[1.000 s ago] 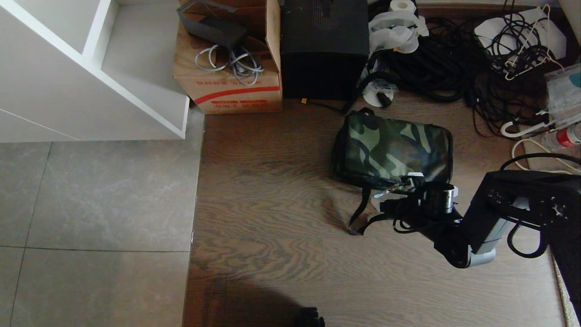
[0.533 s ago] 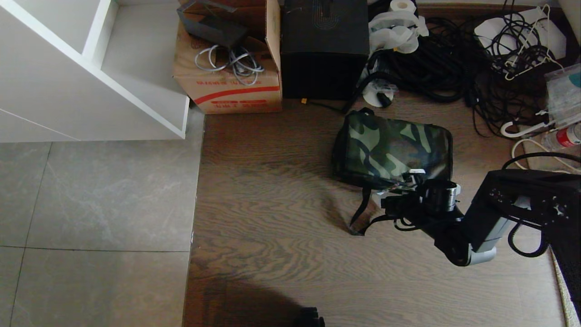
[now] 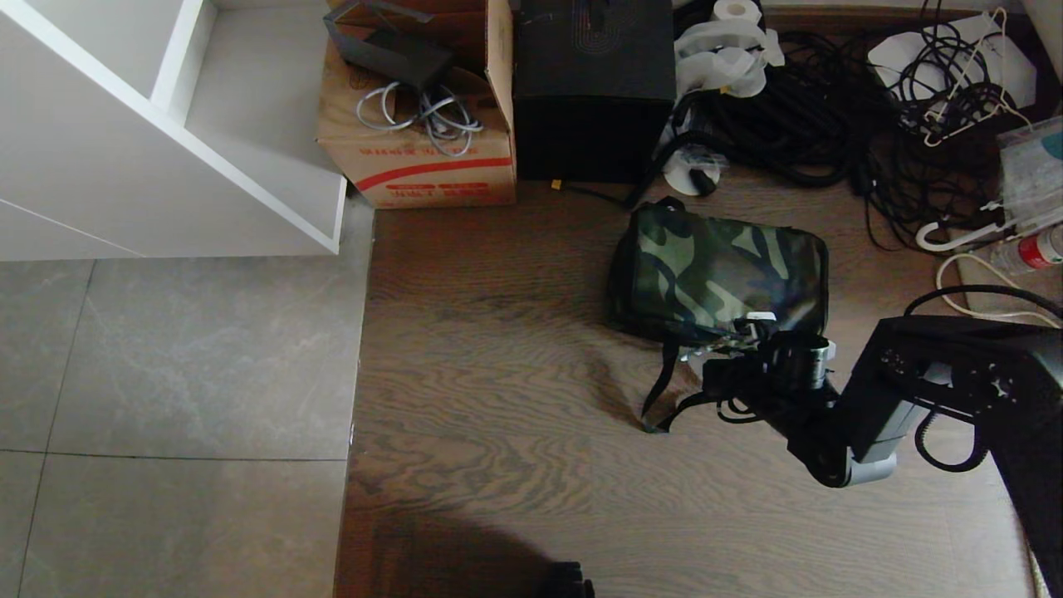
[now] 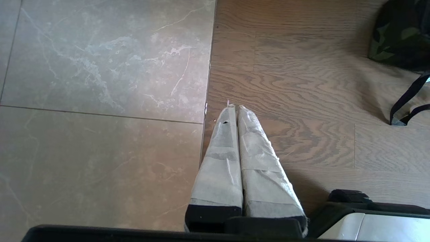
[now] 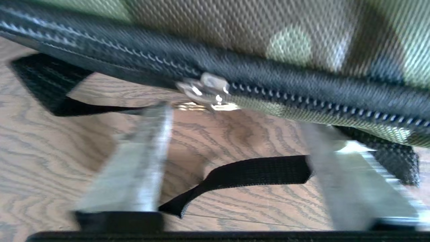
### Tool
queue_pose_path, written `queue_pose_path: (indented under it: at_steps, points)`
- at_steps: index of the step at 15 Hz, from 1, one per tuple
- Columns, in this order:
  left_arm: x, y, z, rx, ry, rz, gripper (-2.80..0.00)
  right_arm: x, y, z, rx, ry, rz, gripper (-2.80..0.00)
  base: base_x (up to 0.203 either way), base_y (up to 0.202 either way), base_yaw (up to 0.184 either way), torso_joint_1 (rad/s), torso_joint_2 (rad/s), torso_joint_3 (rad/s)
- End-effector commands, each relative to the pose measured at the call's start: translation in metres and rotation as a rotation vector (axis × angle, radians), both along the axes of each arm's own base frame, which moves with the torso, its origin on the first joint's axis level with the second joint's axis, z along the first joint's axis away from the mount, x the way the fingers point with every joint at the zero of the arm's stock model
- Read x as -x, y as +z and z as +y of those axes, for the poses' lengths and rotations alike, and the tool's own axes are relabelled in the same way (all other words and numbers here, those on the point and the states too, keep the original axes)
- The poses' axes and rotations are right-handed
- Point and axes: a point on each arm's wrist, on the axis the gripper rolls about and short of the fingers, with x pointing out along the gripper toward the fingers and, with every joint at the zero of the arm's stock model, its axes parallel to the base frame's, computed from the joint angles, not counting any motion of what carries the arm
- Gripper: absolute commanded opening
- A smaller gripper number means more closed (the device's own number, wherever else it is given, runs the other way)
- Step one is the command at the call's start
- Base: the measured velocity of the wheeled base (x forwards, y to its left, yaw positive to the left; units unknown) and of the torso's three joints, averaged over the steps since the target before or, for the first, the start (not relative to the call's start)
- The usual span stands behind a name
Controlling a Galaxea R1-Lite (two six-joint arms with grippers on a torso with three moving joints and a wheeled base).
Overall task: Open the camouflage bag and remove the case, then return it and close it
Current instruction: Open the top of the storage box
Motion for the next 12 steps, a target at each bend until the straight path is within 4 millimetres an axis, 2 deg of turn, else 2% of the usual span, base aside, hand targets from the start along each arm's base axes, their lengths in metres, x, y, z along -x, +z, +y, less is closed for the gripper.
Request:
queue_pose_path:
  at_steps: [1, 6, 10, 12]
  points:
    - [-0.001, -0.003, 0.0, 0.001, 0.002, 0.008, -2.8, -0.004, -0.004, 0.0, -0.001, -0.007, -0.024, -2.8, 0.0, 0.0, 0.0, 0.0, 0.0, 0.0]
    - [-0.001, -0.003, 0.0, 0.001, 0.001, 0.008, -2.8, -0.003, -0.006, 0.003, 0.001, -0.015, -0.021, -2.8, 0.0, 0.0, 0.0, 0.0, 0.0, 0.0]
    - [-0.001, -0.003, 0.0, 0.001, 0.001, 0.008, -2.8, 0.005, -0.004, 0.002, 0.007, -0.001, 0.007, -2.8, 0.0, 0.0, 0.0, 0.0, 0.0, 0.0]
    - [-0.001, -0.003, 0.0, 0.001, 0.002, 0.008, -2.8, 0.015, 0.005, -0.001, 0.027, 0.022, 0.029, -2.8, 0.0, 0.0, 0.0, 0.0, 0.0, 0.0]
